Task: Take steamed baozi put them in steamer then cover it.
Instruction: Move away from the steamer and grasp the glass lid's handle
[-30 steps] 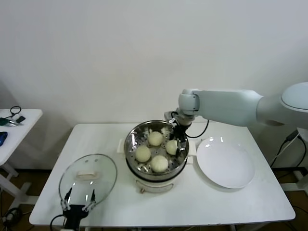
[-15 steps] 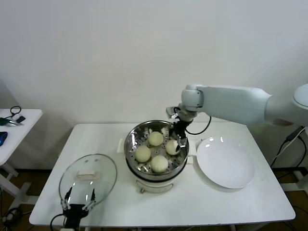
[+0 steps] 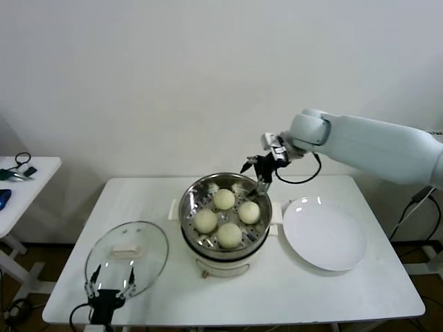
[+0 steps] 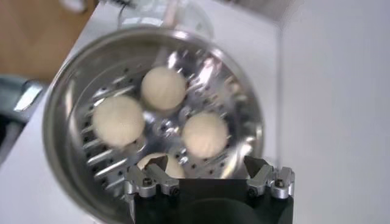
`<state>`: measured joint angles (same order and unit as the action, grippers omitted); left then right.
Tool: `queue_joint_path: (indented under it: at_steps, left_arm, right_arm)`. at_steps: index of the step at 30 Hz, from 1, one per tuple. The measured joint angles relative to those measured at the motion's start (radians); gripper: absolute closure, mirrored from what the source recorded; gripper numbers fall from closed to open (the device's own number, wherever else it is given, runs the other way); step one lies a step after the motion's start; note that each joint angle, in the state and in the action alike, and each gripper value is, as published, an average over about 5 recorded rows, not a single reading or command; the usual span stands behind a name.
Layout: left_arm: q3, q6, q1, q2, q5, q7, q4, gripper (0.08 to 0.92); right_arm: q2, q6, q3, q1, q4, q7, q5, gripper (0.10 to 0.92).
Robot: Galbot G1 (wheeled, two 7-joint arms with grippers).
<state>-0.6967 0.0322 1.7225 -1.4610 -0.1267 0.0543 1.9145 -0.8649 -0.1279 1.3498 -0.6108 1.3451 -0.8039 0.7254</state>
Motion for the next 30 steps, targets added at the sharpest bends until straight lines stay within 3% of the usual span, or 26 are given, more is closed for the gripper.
queue_joint_path:
  at_steps: [15, 23, 30]
  left_arm:
    - [-0.030, 0.003, 0.019, -0.008, -0.113, 0.012, 0.046, 0.177]
    - [-0.052, 0.006, 0.028, -0.022, -0.255, 0.013, 0.084, 0.177]
    - [-0.084, 0.005, 0.025, -0.023, -0.533, -0.003, 0.123, 0.177]
  right_arm:
    - [0.261, 0.192, -0.659, 0.605, 0.169, 0.380, -0.039, 0.203]
    - [0.256, 0.216, -1.096, 1.032, 0.246, 0.530, -0.102, 0.203]
    - [0.171, 0.190, -1.427, 1.366, 0.317, 0.590, -0.160, 0.203]
